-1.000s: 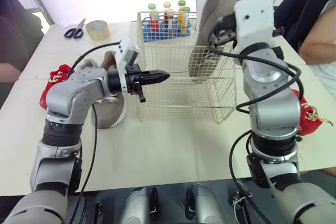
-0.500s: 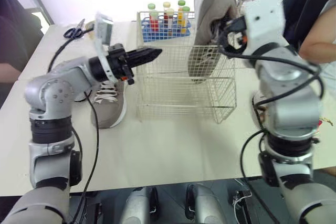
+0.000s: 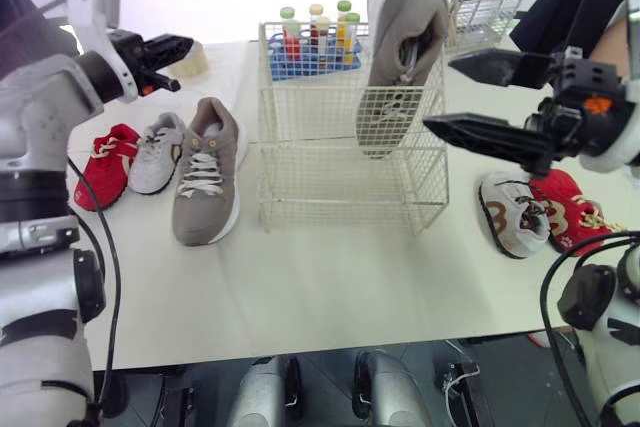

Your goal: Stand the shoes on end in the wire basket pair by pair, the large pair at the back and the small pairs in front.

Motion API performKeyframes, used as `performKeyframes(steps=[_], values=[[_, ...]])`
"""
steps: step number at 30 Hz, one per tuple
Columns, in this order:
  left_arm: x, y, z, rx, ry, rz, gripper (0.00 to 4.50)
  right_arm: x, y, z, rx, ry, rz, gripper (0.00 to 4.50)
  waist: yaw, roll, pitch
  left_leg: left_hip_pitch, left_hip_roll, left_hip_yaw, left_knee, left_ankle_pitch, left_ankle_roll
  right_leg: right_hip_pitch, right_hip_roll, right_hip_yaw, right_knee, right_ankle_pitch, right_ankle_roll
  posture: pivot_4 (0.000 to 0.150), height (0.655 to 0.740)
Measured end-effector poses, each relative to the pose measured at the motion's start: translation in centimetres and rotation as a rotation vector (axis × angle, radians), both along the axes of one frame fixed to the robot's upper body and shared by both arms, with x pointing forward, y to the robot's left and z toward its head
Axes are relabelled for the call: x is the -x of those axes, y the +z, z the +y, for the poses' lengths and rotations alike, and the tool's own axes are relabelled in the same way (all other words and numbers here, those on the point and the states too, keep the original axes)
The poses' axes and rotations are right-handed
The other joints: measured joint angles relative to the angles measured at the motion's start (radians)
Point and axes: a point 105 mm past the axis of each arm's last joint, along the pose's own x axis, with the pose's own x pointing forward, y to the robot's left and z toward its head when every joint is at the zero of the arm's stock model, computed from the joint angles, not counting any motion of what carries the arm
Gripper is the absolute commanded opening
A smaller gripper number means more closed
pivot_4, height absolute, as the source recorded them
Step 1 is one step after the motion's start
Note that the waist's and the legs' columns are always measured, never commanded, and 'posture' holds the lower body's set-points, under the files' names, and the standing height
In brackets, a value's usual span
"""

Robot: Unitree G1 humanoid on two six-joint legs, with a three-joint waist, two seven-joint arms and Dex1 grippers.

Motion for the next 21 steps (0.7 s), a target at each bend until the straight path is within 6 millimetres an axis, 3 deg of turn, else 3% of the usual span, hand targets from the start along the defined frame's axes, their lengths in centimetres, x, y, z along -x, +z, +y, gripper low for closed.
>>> performKeyframes(steps=[3,6,11,17,21], values=[[-1.5,-3.0,2.1,-0.066,0.116,0.121,0.00,-0.5,0.4,0.1,0.004,0.018,-0.010,4.46,0.000,-0.001,0.000,0.000,0.000,0.001,0.000,0.000,0.000,0.000,-0.001,0.000,0.000,0.000,0.000,0.150,0.7400],[-2.0,-5.0,2.6,-0.112,0.130,0.215,0.00,-1.0,0.4,0.7,0.009,0.038,-0.023,4.46,0.001,-0.003,0.002,-0.002,0.000,0.001,0.000,0.000,0.000,-0.002,-0.001,0.000,0.000,0.000,0.000,0.150,0.7400],[-2.7,-5.6,1.4,-0.088,0.070,0.282,0.00,-1.5,0.0,1.4,0.015,0.047,-0.040,4.46,0.004,-0.006,0.001,-0.005,0.000,0.002,0.000,0.000,0.000,-0.005,-0.001,0.000,0.001,0.000,0.000,0.150,0.7400],[-3.3,-8.7,-0.4,-0.081,0.021,0.388,0.00,-1.8,-0.4,1.6,0.007,0.039,-0.051,4.46,0.000,-0.008,0.002,-0.005,0.000,0.003,0.000,0.000,0.000,-0.005,0.000,0.000,0.001,0.000,0.001,0.150,0.7400],[-3.7,-9.3,-0.6,-0.126,0.034,0.394,0.00,-1.8,-0.3,1.7,-0.006,0.036,-0.056,4.46,-0.001,-0.008,0.002,-0.005,0.000,0.003,0.000,0.000,0.000,-0.005,-0.001,0.000,0.001,0.000,0.001,0.150,0.7400]])
